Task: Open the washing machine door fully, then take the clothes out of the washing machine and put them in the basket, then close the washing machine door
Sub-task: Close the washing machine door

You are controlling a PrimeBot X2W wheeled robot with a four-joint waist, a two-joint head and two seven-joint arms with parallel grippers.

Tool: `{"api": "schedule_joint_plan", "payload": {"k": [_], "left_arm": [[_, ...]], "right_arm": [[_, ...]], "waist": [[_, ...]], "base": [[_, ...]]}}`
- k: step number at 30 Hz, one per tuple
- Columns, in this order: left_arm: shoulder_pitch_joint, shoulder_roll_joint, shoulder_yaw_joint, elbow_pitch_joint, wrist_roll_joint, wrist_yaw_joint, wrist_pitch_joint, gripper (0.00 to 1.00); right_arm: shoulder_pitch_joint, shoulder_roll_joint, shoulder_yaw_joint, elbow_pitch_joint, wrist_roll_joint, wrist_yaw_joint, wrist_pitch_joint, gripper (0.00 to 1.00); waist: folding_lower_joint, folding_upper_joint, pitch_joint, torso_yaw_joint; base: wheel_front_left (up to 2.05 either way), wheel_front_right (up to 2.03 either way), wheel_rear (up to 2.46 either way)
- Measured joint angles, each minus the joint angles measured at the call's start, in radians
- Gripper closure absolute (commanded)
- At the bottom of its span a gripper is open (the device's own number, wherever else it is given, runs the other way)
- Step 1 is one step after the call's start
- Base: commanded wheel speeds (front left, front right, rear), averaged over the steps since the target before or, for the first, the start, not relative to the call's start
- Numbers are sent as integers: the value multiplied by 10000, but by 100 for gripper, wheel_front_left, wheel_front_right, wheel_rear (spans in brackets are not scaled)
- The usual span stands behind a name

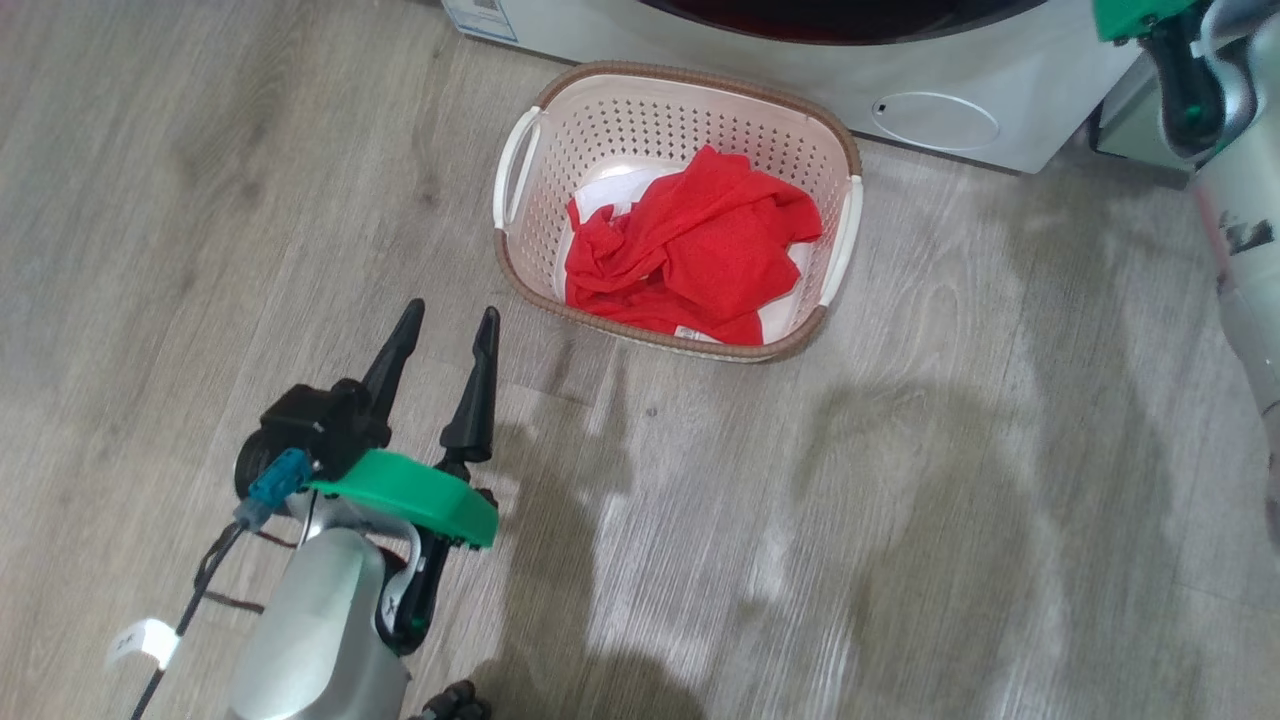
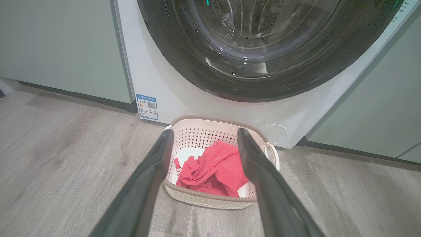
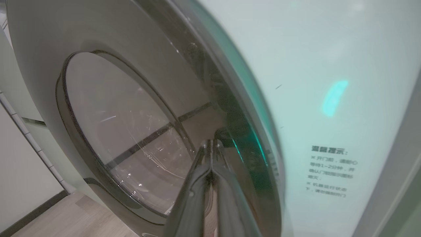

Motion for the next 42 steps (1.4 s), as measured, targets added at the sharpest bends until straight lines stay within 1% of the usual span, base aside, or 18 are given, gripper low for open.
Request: {"api": "schedule_joint_plan", "payload": {"k": [13,16,19,24,25,26,27,28,29,33,37,42], "left_arm": [[-75,-15,-42,21,-104,0,-4,0],[-66,-17,-33,77,-102,0,-4,0],[33,-17,40,111,-13,0,-4,0],[457,63,297,194,293,0,-4,0],[542,123,326,213,322,0,-4,0],[630,194,374,226,322,0,-4,0],[718,255,472,247,324,0,-4,0],[803,332,583,265,324,0,-4,0],[895,443,642,274,326,0,-4,0],[1186,763,917,345,399,0,-4,0],[1353,993,1068,366,410,0,-4,0],[1367,1151,1438,426,263,0,-4,0]], "right_arm": [[-169,54,-226,163,-23,82,0,100],[-8,63,-247,-272,-21,-4,-2,100],[589,196,-174,-918,-21,-4,-2,100],[2424,683,-217,-1697,238,-4,-2,100],[2789,757,-282,-1839,259,-4,-2,82],[3161,828,-362,-2004,259,-4,0,60],[3507,899,-447,-2146,259,-4,-2,36],[3844,984,-531,-2280,259,-4,-2,7],[4185,1074,-625,-2418,259,-4,-2,0],[5504,1350,-984,-2876,119,-4,-2,0],[6794,1492,-1592,-3312,-205,-4,0,0],[8116,1643,-2485,-4044,-1097,-4,0,0]], "waist": [[0,0,65,91],[0,0,-160,95],[0,0,-484,60],[0,0,-1186,-83],[0,0,-1344,-122],[0,0,-1514,-165],[0,0,-1686,-212],[0,0,-1859,-265],[0,0,-2037,-325],[0,0,-2728,-600],[0,0,-3351,-938],[0,0,-3809,-1460]], "base": [[0,0,0],[0,0,0],[0,0,0],[0,0,0],[0,0,0],[0,0,0],[0,0,0],[0,0,0],[0,0,0],[0,0,0],[0,0,0],[0,0,0]]}}
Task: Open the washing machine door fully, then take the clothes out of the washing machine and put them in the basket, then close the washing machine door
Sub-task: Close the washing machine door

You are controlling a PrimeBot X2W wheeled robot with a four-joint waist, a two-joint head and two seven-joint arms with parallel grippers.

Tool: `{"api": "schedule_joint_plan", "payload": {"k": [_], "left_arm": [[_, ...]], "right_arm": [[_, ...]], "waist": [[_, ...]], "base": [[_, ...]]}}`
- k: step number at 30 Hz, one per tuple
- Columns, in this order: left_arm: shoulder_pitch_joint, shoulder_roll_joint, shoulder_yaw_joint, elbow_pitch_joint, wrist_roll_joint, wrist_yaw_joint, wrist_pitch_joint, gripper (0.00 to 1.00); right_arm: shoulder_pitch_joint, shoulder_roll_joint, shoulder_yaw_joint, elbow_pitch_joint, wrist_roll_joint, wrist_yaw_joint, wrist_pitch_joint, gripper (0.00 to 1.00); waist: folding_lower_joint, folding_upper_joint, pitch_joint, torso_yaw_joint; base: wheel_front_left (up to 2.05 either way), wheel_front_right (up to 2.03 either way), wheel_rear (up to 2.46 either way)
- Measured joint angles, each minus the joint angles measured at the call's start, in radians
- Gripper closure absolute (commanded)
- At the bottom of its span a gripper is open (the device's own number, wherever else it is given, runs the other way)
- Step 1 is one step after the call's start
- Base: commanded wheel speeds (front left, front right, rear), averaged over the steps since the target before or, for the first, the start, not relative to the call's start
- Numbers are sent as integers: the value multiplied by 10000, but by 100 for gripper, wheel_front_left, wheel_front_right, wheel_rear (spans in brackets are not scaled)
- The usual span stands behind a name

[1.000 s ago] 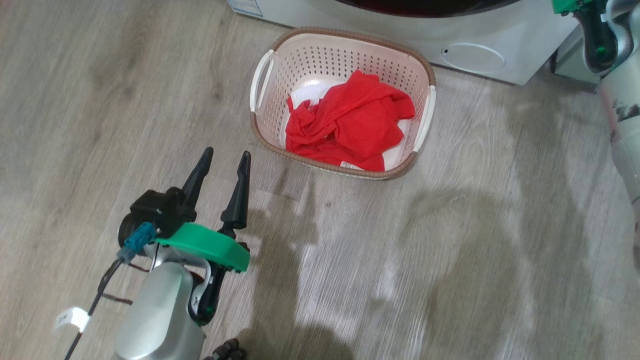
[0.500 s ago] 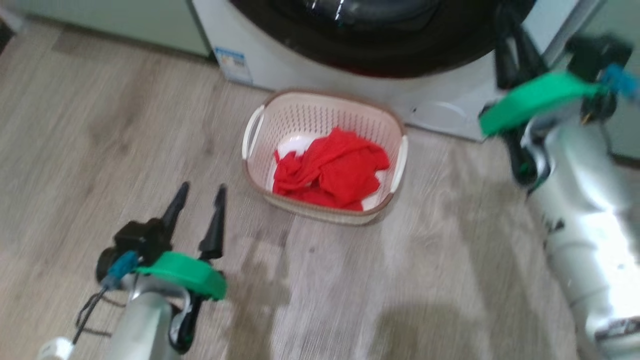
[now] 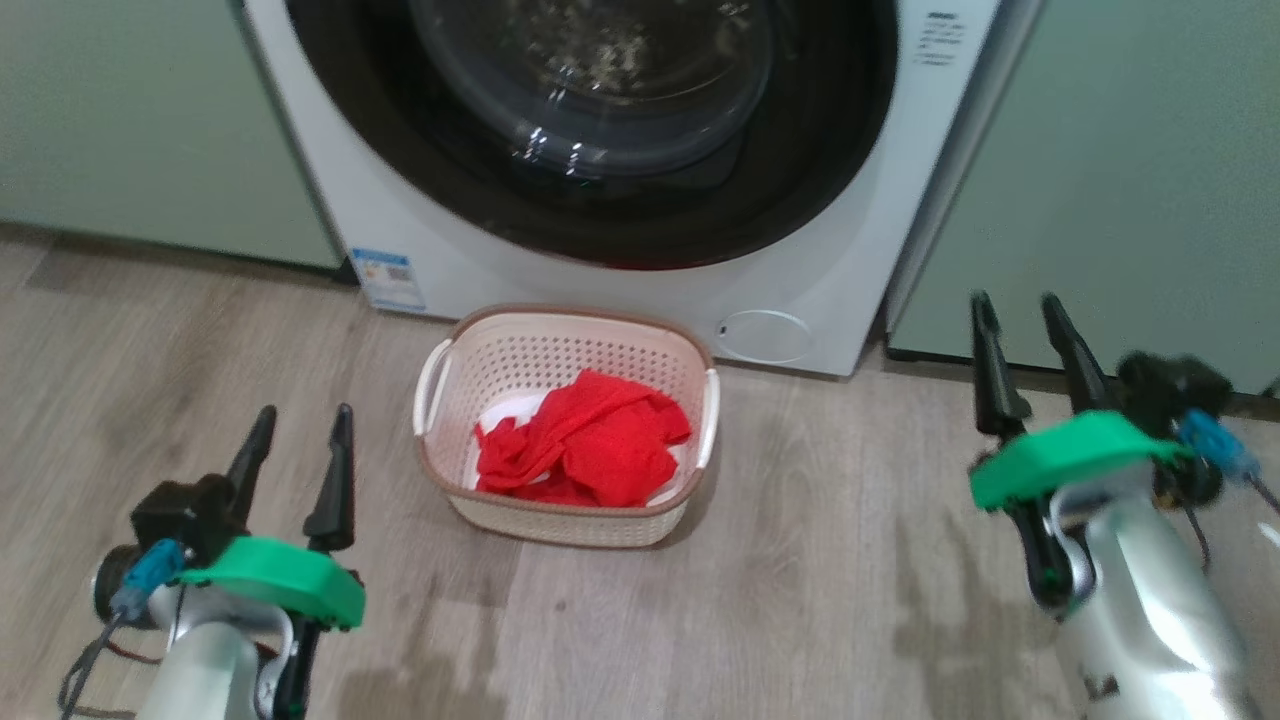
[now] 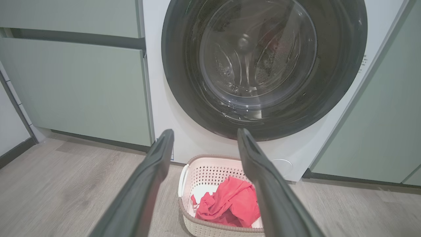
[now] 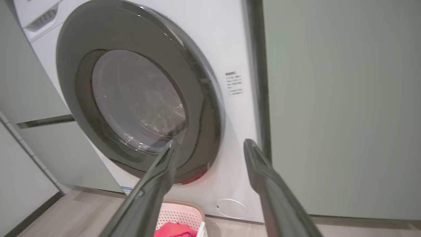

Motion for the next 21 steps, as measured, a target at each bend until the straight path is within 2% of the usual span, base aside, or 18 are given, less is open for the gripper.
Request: {"api": "schedule_joint_plan", "payload": {"k": [6,13,21], "left_arm": [[2,90,274,65,-40,0,0,0],[63,92,385,107,205,0,0,0],[204,-6,347,274,109,0,0,0]], "right_arm": [[1444,155,-974,-1160,-788,0,0,0],[2812,378,-1563,-2763,-792,0,0,0],[3871,474,-2104,-3530,-951,0,0,0]], "waist": [[0,0,-322,-546],[0,0,-511,-1012],[0,0,-588,-1275]], "base": [[0,0,0],[0,0,0],[0,0,0]]}}
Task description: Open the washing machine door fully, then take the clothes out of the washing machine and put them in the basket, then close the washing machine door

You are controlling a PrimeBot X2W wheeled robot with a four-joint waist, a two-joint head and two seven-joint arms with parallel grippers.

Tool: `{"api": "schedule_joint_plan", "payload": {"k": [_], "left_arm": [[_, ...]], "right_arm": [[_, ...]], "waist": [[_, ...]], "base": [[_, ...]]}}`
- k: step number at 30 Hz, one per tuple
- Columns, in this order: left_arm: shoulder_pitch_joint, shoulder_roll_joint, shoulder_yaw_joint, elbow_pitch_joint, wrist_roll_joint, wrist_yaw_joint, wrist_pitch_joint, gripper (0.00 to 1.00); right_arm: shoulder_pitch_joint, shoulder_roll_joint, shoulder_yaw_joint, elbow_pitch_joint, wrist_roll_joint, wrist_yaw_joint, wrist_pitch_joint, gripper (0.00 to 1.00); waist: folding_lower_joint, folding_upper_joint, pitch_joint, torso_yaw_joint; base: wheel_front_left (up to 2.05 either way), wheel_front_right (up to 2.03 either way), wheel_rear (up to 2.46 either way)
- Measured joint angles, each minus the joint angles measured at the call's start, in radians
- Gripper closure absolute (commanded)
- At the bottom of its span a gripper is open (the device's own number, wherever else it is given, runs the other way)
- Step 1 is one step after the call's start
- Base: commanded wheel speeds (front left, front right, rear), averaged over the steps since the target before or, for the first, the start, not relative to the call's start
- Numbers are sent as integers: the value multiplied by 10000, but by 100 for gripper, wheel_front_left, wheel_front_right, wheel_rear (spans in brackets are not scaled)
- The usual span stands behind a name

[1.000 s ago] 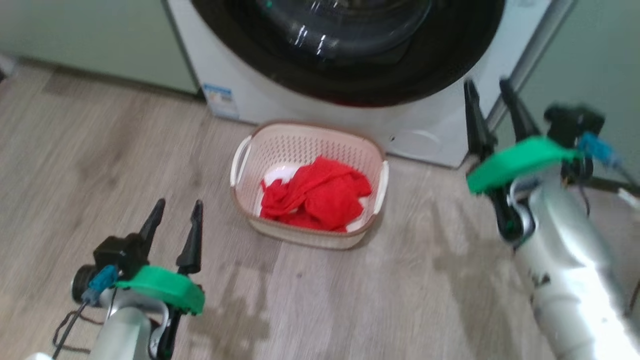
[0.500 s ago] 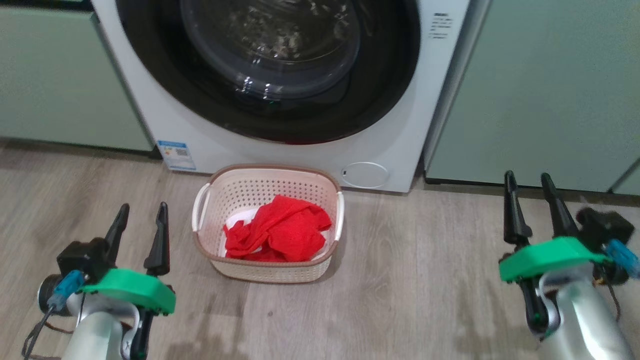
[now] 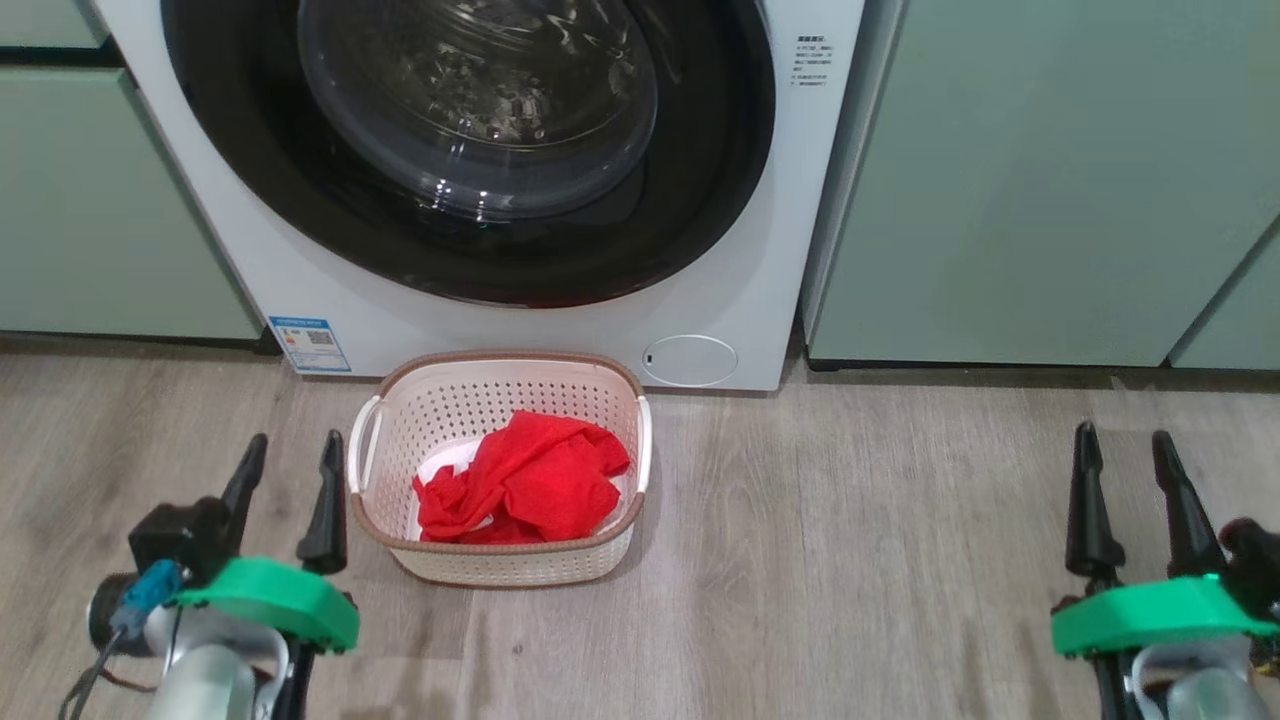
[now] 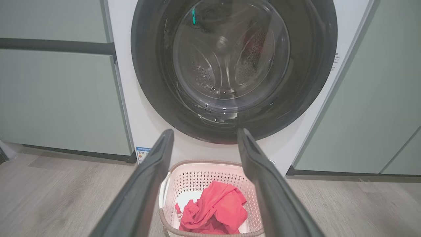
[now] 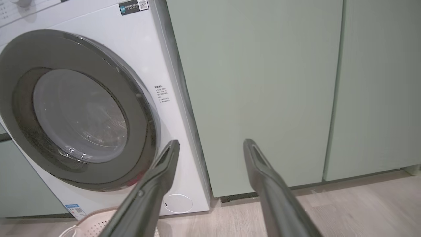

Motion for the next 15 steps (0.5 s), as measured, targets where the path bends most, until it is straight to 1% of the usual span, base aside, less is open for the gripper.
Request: {"api": "schedule_joint_plan", "payload": {"k": [6,15], "left_arm": [[210,-244,-4,38,12,0,0,0],[216,-257,-36,155,12,0,0,0]], "right_arm": [[435,15,-46,-111,-589,0,0,0],[512,21,-54,-36,-794,0,0,0]], "waist": [[0,0,-13,-113],[0,0,1,-115]], "base": [[0,0,0],[0,0,0]]}}
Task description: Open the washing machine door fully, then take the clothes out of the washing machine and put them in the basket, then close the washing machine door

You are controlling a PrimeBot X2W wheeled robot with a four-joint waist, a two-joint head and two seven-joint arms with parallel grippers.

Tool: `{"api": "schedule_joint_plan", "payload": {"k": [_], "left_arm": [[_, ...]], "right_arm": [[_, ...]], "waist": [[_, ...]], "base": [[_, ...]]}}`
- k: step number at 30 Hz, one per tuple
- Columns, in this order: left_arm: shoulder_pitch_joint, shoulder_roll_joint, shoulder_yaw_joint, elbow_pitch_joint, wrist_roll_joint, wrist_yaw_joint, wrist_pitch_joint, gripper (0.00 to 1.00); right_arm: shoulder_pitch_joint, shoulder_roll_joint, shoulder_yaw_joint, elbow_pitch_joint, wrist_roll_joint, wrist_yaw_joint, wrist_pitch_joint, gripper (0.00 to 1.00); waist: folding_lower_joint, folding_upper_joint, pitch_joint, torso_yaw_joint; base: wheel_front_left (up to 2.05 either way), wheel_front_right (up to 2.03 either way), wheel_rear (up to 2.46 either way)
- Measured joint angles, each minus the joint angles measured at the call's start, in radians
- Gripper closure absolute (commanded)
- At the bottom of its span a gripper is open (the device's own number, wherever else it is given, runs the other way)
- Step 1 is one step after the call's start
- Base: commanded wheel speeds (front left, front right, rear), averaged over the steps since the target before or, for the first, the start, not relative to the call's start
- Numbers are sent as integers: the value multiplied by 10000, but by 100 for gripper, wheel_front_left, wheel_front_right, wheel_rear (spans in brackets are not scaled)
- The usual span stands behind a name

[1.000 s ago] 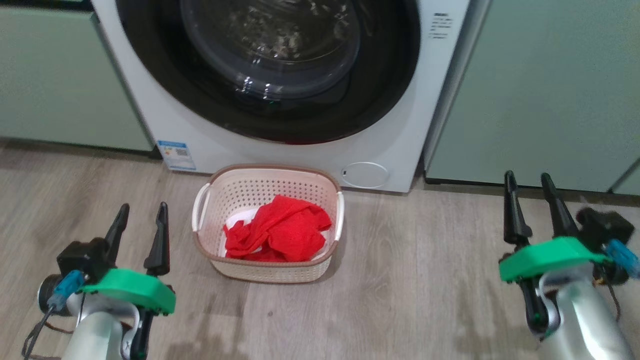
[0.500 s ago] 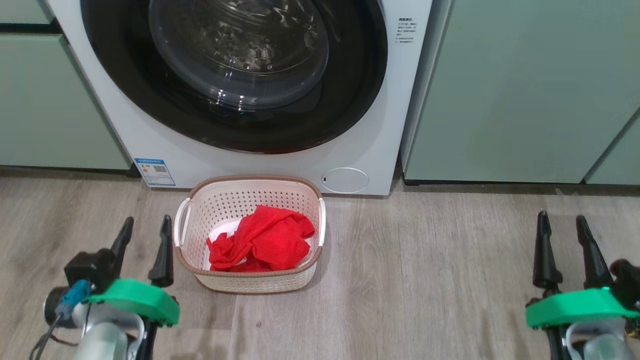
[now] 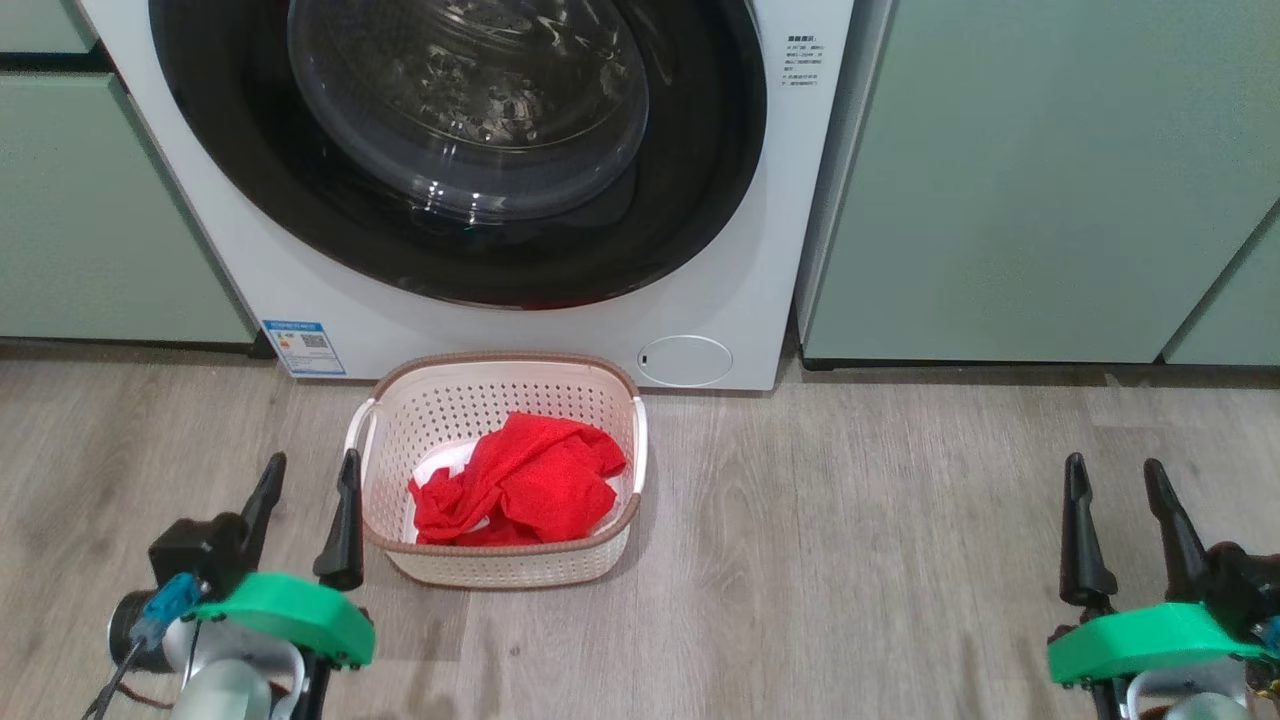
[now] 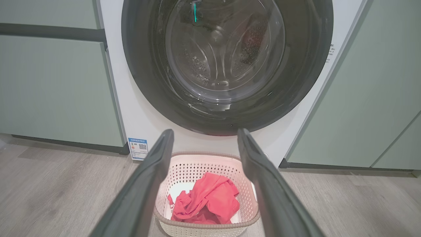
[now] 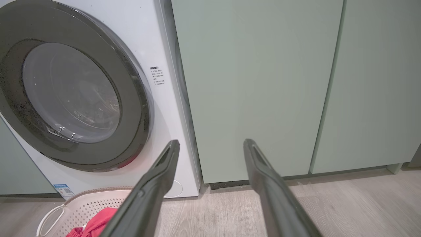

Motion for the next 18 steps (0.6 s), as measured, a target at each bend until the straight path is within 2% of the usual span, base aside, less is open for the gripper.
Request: {"api": "schedule_joint_plan", "payload": {"k": [18], "left_arm": [[-1,4,-209,282,-13,0,0,0]], "right_arm": [[-5,4,-17,123,2,0,0,0]], "waist": [[0,0,7,49]], "base": [[0,0,0]]}}
